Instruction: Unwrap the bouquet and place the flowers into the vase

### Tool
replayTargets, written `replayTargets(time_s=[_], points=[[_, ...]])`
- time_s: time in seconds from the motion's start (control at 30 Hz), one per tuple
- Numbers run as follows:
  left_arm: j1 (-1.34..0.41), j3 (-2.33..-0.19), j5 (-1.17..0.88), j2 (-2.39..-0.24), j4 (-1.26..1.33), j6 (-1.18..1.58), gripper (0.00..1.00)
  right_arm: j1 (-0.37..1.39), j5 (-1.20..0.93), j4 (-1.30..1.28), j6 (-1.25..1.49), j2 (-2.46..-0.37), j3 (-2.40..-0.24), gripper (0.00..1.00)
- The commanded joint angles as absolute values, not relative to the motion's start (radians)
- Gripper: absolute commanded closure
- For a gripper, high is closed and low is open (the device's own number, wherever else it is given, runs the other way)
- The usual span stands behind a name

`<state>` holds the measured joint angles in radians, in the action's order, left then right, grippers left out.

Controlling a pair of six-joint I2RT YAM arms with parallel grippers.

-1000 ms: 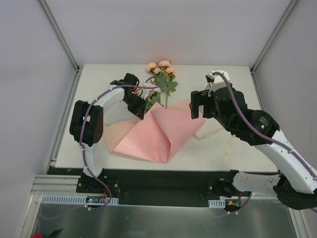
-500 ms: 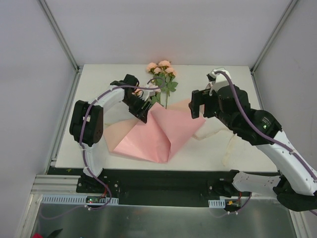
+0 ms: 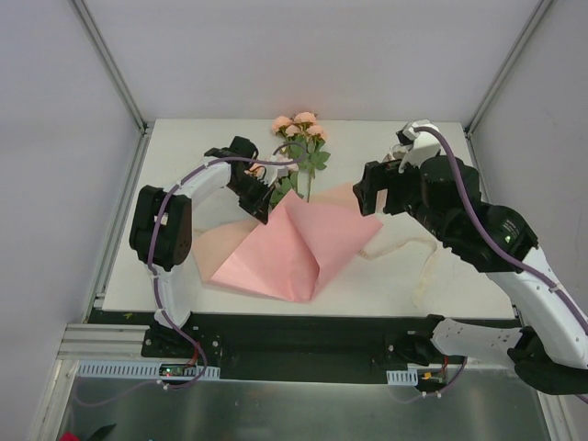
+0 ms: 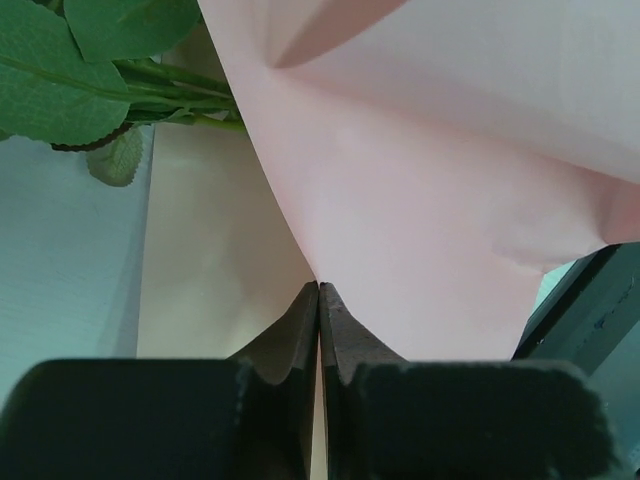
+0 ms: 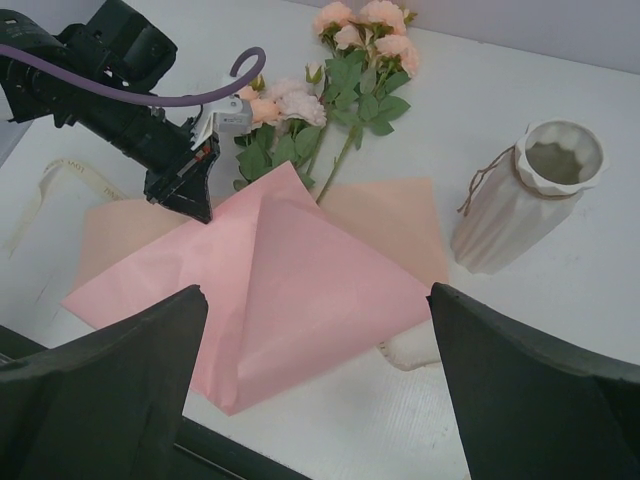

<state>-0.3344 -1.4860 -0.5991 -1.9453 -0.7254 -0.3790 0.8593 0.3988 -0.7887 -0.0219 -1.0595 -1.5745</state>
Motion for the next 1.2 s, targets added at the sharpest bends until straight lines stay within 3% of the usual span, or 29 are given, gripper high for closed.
replayTargets(time_s=[0.0, 0.43, 0.63, 0.8, 0.93, 1.13, 1.17], points=[[-0.344, -1.528, -0.63, -1.847, -0.779, -0.391, 1.0, 0.853, 0.385, -0.749, -0.048, -1.051, -1.623, 0.03], [-0.56, -1.227, -0.689, -1.29, -0.799, -0.632, 1.0, 0.839, 0.434, -0.735, -0.072, -1.065, -1.638, 0.03], [-0.618, -1.232, -0.824, -1.259, -0.949, -0.664, 1.0, 0.83, 0.44, -0.776, -0.09, -1.107, -1.719, 0.03], [-0.66, -1.295, -0.969, -1.229, -1.185, -0.861, 1.0, 0.825, 0.422, -0.813, -0.084, -1.146, -1.763, 0.03], [-0.709, -1.344, -1.008, -1.193, -1.406, -0.974, 1.0, 0.824, 0.407, -0.822, -0.06, -1.18, -1.738, 0.03], [-0.759, -1.355, -1.078, -1.147, -1.517, -1.028, 1.0, 0.822, 0.348, -0.79, -0.005, -1.253, -1.628, 0.01], [-0.759, -1.347, -1.077, -1.138, -1.519, -1.031, 0.91, 0.824, 0.328, -0.779, -0.003, -1.258, -1.574, 0.01]])
